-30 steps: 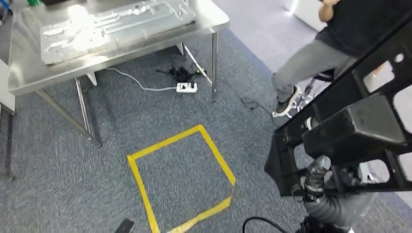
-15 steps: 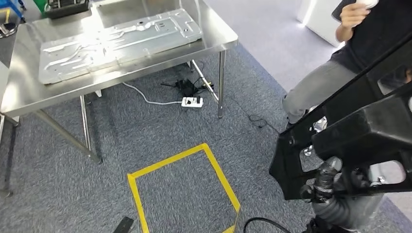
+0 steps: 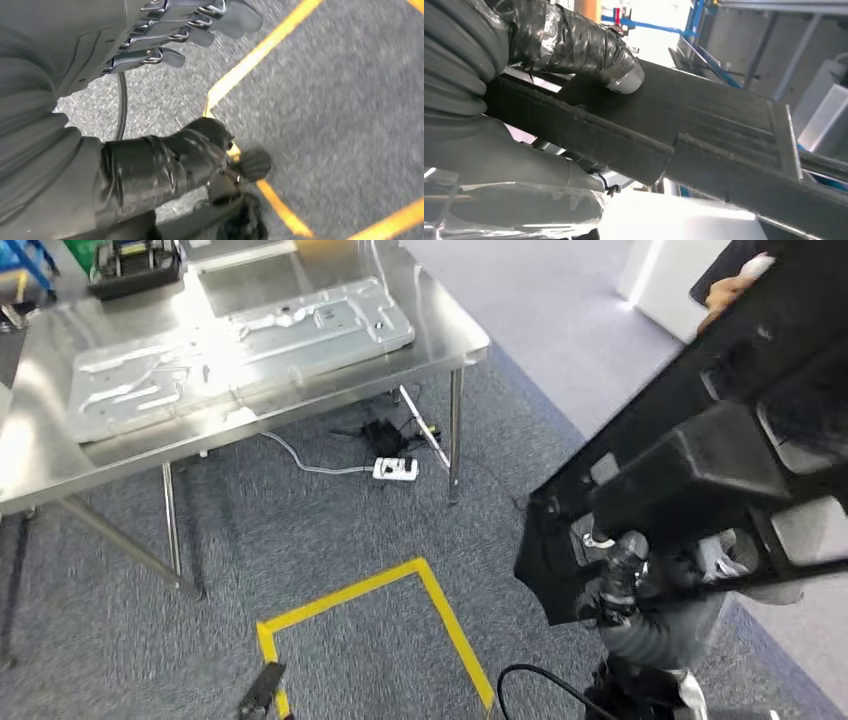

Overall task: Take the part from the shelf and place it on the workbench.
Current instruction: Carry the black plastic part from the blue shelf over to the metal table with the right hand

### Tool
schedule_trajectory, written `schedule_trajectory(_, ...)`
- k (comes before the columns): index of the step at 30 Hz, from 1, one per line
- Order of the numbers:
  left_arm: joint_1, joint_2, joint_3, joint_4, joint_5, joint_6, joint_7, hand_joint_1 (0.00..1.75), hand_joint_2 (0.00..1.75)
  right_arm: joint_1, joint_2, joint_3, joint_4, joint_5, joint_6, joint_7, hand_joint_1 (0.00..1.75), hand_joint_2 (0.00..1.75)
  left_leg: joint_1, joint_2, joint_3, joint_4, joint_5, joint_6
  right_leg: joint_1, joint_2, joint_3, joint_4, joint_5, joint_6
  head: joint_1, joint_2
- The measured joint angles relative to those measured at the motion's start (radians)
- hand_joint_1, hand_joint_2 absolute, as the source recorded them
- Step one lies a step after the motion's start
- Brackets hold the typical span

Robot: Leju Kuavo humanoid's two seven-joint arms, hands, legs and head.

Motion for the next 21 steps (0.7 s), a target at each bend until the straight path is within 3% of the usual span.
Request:
schedule_trajectory(2,-0.001,-0.001,0.000,0.000,-0.001,0.000,0.000,0.00,1.75,-0.006,-0.001,0.007,0.006,0.002,0.000,0.002,1.75,1.75,0.011,-0.012,0.025,-0.037,0.020,-0.006,0.004,0.009,-0.002,0.016,-0.016,0.005,0.002,0.000)
schedule_trajectory(3,-0.002,-0.002,0.000,0.000,-0.001,0.000,0.000,0.00,1.75,-0.009,-0.001,0.010,0.008,0.003,0.000,0.002,1.75,1.75,0.018,-0.018,0.037,-0.052,0.027,-0.009,0.006,0.017,-0.019,0.053,-0.036,0.009,0.002,0.000)
schedule_trajectory(5,-0.004,-0.003,0.000,0.000,-0.002,0.000,0.000,0.00,1.75,-0.012,-0.004,0.017,0.013,0.003,0.000,0.003,1.75,1.75,0.022,-0.035,0.043,-0.057,0.025,-0.012,0.003,0.030,-0.089,0.170,-0.084,0.018,0.004,0.000)
schedule_trajectory(6,-0.003,-0.003,0.000,0.000,-0.003,0.000,0.000,0.00,1.75,-0.012,-0.006,0.021,0.015,0.002,0.000,0.003,1.75,1.75,0.024,-0.046,0.044,-0.054,0.020,-0.014,0.000,0.031,-0.125,0.220,-0.093,0.023,0.004,0.000)
schedule_trajectory(7,-0.002,-0.004,0.000,0.000,-0.004,0.000,0.000,0.00,1.75,-0.012,-0.008,0.024,0.018,0.001,0.000,0.003,1.75,1.75,0.028,-0.058,0.045,-0.049,0.014,-0.018,-0.003,0.032,-0.148,0.240,-0.083,0.029,0.003,0.000)
schedule_trajectory(8,-0.001,-0.006,0.000,0.000,-0.005,0.000,0.001,0.00,1.75,-0.013,-0.009,0.027,0.021,-0.002,0.000,0.004,1.75,1.75,0.032,-0.070,0.047,-0.042,0.007,-0.022,-0.008,0.033,-0.154,0.224,-0.051,0.035,0.003,0.000)
schedule_trajectory(9,0.000,-0.007,0.000,0.000,-0.007,-0.001,0.002,0.00,1.75,-0.014,-0.010,0.028,0.023,-0.006,0.000,0.003,1.75,1.75,0.037,-0.084,0.049,-0.031,-0.003,-0.028,-0.013,0.039,-0.143,0.173,-0.004,0.042,0.004,0.000)
schedule_trajectory(11,-0.001,-0.008,0.000,0.000,-0.009,0.000,0.004,0.00,1.75,-0.016,-0.012,0.032,0.027,-0.011,-0.001,0.002,1.75,1.75,0.045,-0.109,0.044,-0.001,-0.027,-0.043,-0.024,0.082,-0.108,0.068,0.056,0.051,0.005,0.000)
schedule_trajectory(13,-0.002,-0.008,0.000,0.000,-0.010,0.000,0.006,0.00,1.75,-0.019,-0.014,0.037,0.031,-0.013,-0.001,0.002,1.75,1.75,0.050,-0.130,0.029,0.019,-0.038,-0.057,-0.025,0.115,-0.094,0.032,0.058,0.043,0.007,0.000)
schedule_trajectory(15,0.001,-0.007,0.000,0.000,-0.011,0.000,0.006,0.00,1.75,-0.023,-0.015,0.041,0.035,-0.015,-0.001,0.002,1.75,1.75,0.054,-0.144,0.020,0.022,-0.038,-0.066,-0.021,0.103,-0.092,0.027,0.055,0.027,0.006,0.000)
schedule_trajectory(16,0.004,-0.007,0.000,0.000,-0.011,0.000,0.006,0.00,1.75,-0.025,-0.015,0.044,0.036,-0.015,-0.001,0.002,1.75,1.75,0.053,-0.129,0.016,0.028,-0.041,-0.071,-0.021,0.093,-0.088,0.021,0.055,0.020,0.003,0.000)
schedule_trajectory(18,0.004,-0.008,0.000,0.000,-0.011,0.000,0.007,0.00,1.75,-0.028,-0.016,0.049,0.037,-0.017,-0.001,0.001,1.75,1.75,0.053,-0.073,-0.015,0.085,-0.068,-0.081,-0.021,0.067,-0.076,0.010,0.055,0.007,-0.004,0.000)
schedule_trajectory(19,0.002,-0.010,0.000,0.000,-0.012,0.000,0.008,0.00,1.75,-0.029,-0.016,0.050,0.038,-0.017,-0.001,0.001,1.75,1.75,0.055,-0.044,-0.044,0.139,-0.089,-0.086,-0.019,0.053,-0.071,0.007,0.053,0.002,-0.007,0.000)
schedule_trajectory(21,0.000,-0.010,0.000,0.000,-0.012,-0.001,0.009,0.00,1.75,-0.029,-0.016,0.051,0.040,-0.018,-0.001,0.000,1.75,1.75,0.062,-0.027,-0.112,0.253,-0.122,-0.093,-0.015,0.025,-0.064,0.006,0.046,-0.002,-0.008,0.000)
